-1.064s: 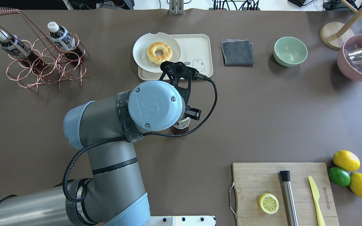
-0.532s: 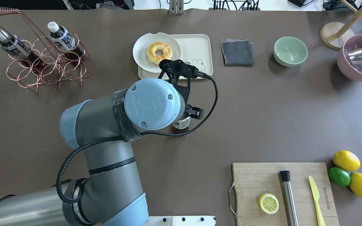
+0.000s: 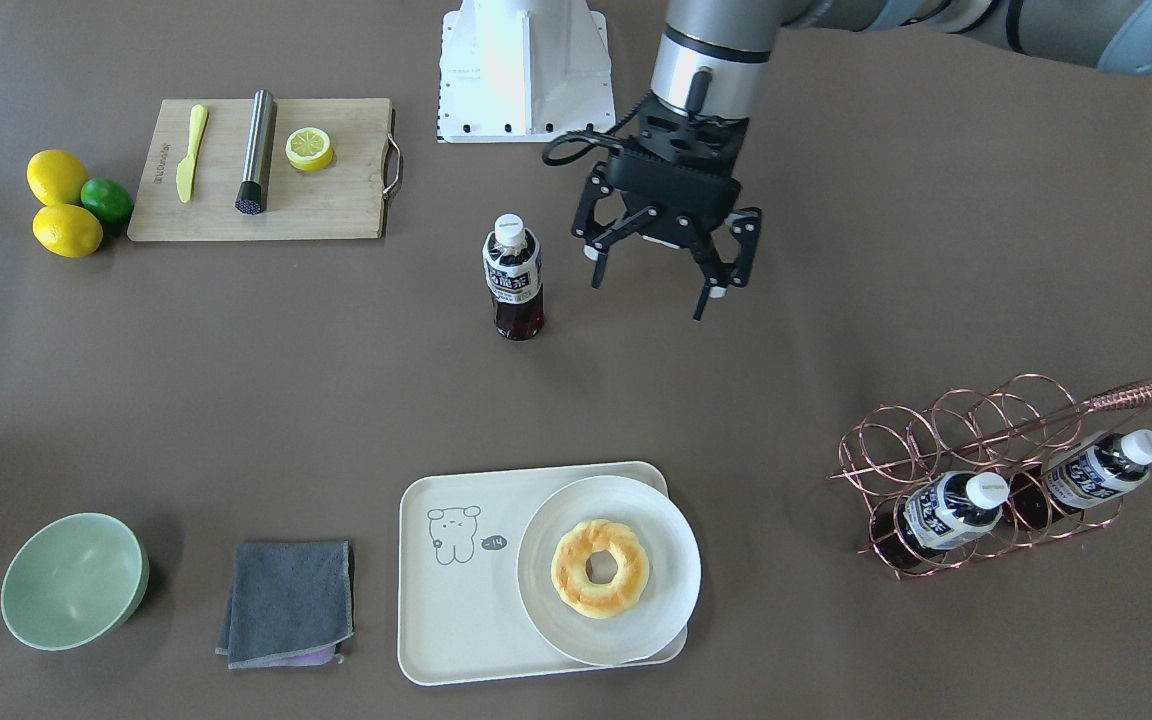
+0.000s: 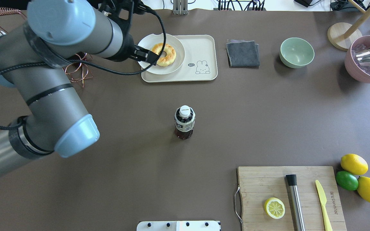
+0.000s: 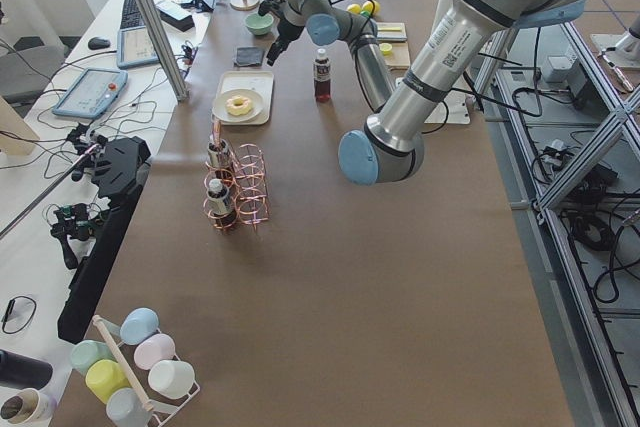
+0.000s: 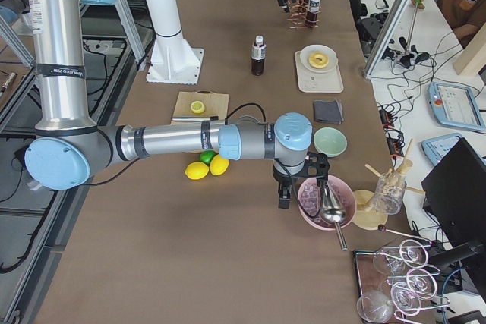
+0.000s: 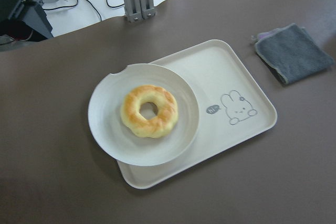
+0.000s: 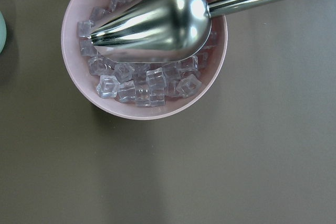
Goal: Place tea on tray
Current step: 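Open the left gripper and withdraw the left arm while the right arm starts moving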
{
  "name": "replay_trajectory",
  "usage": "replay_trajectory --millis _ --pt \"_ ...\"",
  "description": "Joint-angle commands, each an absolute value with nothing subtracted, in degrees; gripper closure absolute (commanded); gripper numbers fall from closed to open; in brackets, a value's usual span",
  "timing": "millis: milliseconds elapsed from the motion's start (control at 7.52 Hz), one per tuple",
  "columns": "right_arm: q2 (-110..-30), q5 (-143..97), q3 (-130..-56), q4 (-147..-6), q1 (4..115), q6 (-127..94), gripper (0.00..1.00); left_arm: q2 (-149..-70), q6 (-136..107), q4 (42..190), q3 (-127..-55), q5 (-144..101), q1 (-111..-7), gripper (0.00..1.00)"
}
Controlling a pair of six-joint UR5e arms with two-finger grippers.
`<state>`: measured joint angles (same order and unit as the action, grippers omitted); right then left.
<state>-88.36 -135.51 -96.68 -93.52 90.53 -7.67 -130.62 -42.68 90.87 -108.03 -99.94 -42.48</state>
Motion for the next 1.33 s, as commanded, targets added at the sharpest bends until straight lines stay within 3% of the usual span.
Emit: replay_trajectory --millis 0,665,1197 --pt "-87.9 -135.8 -96.9 -93.5 90.5 -7.8 0.00 -122.2 -37.3 91.5 -112.0 -110.3 -57.0 0.03" --pt "-80.2 -137.8 -98.1 -93.5 85.6 -17.6 0.00 -109.6 -13.5 92.3 -107.0 -117.5 -81.4 0.03" --pt "-67.0 -136.9 -100.3 -93.5 71.1 -36.4 0.00 -103.6 -0.4 91.5 -100.0 -117.6 -92.4 0.03"
